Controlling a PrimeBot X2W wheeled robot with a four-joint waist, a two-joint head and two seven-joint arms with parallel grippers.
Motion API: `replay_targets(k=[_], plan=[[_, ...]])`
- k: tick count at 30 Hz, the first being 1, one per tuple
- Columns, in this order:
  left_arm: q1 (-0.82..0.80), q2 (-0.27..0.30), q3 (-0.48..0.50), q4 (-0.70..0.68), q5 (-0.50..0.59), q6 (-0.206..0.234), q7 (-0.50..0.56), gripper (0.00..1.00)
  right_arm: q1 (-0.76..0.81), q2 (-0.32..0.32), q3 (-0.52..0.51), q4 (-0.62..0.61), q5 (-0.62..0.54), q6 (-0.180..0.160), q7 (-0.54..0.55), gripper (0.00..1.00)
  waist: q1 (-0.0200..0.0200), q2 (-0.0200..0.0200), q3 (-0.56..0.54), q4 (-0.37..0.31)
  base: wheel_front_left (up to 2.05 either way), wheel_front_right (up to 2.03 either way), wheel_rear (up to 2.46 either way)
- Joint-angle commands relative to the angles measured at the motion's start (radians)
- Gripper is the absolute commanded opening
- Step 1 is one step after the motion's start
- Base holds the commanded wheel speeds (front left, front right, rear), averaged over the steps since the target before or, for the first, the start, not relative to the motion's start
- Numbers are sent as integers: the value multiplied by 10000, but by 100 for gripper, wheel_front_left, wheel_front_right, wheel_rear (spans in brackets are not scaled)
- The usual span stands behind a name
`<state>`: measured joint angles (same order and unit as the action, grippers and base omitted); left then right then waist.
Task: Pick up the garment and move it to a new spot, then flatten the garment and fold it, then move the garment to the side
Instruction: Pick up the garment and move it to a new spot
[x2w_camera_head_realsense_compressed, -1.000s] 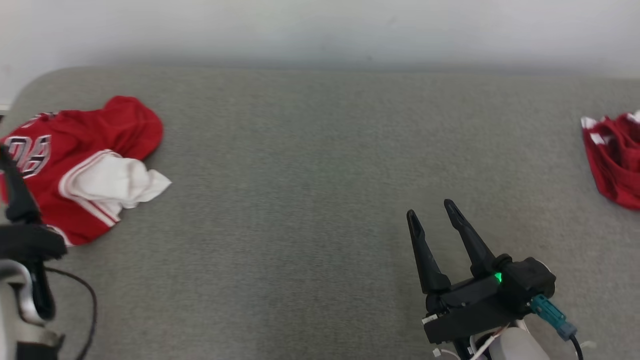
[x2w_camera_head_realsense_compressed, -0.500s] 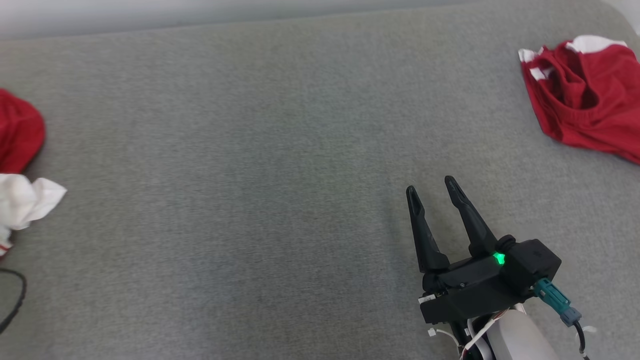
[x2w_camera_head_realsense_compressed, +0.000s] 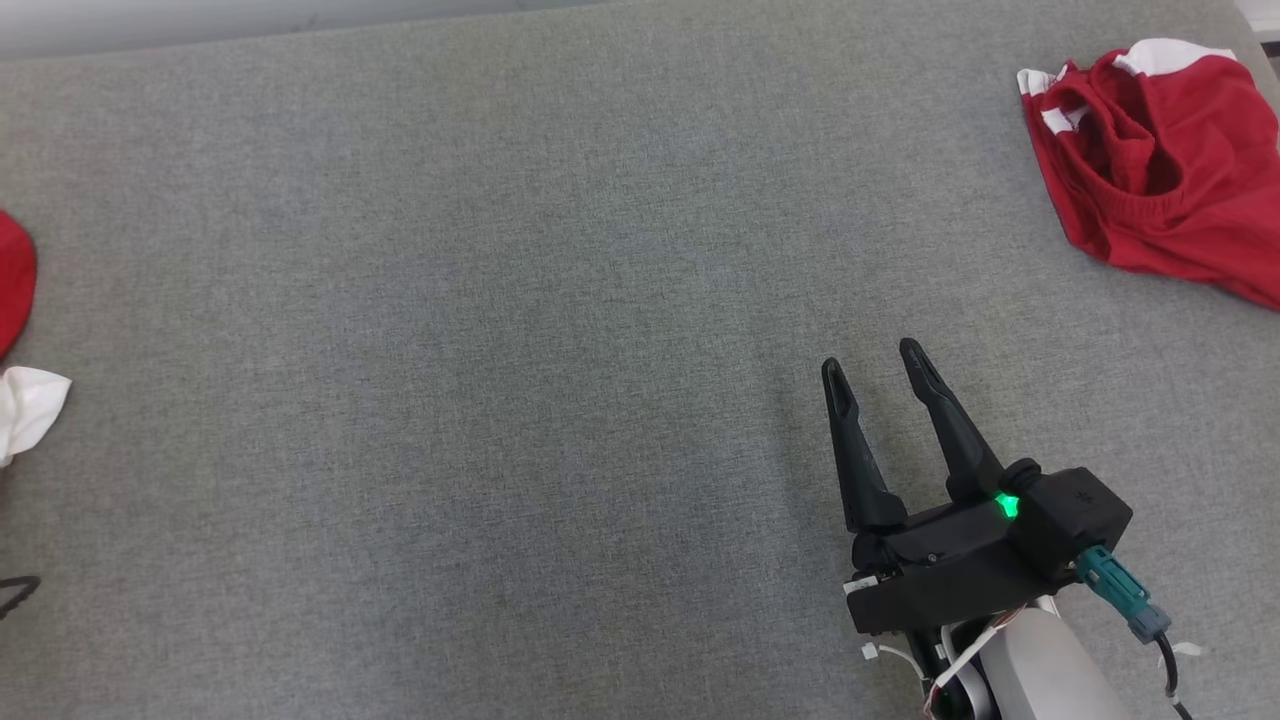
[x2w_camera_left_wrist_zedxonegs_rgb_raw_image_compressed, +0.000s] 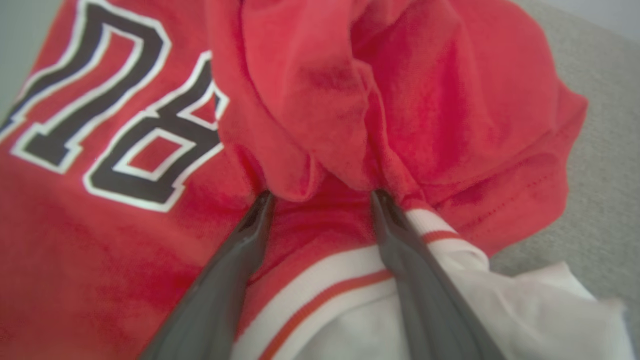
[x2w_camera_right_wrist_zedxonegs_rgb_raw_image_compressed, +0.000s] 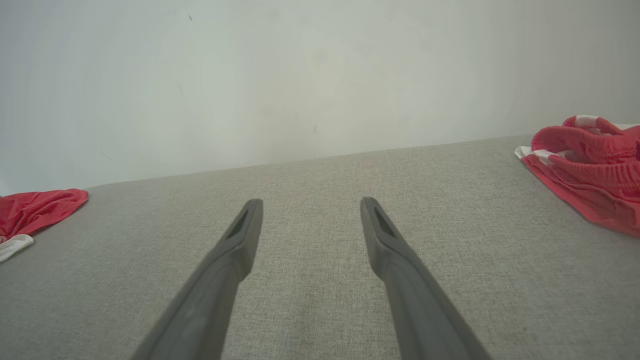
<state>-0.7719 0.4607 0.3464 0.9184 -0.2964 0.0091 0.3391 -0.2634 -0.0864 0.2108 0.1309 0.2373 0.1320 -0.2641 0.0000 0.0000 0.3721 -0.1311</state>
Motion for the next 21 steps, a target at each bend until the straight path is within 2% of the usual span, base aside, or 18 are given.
replay_targets(k=[1, 4, 5, 7, 17, 21], plan=[[45, -89, -28, 115, -25, 33, 119, 100, -31, -24, 10, 9, -20, -19, -6, 100, 0, 0, -20, 14, 0, 0, 0], [88, -200, -83, 31, -72, 118, 398, 100, -17, -27, 32, 37, -34, -19, -6, 100, 0, 0, -68, 33, 0, 0, 0], [118, -225, -96, -14, -83, 155, 435, 46, -4, -31, 29, 47, -36, -19, -6, 100, 0, 0, -89, 44, 0, 0, 0], [181, -232, -160, -186, -43, 117, 300, 0, 16, -39, 31, 75, -38, -19, -6, 100, 0, 0, -119, 65, 0, 0, 0], [-226, 18, -366, -1437, 183, 39, -1466, 0, 220, -42, -107, 183, -86, -19, -6, 100, 0, 0, -622, 377, 0, 0, 0], [-797, 1, -695, -2222, 334, -197, -2314, 0, 353, -9, -111, 315, 3, -19, -6, 100, 0, 0, -967, 500, 0, 0, 0]])
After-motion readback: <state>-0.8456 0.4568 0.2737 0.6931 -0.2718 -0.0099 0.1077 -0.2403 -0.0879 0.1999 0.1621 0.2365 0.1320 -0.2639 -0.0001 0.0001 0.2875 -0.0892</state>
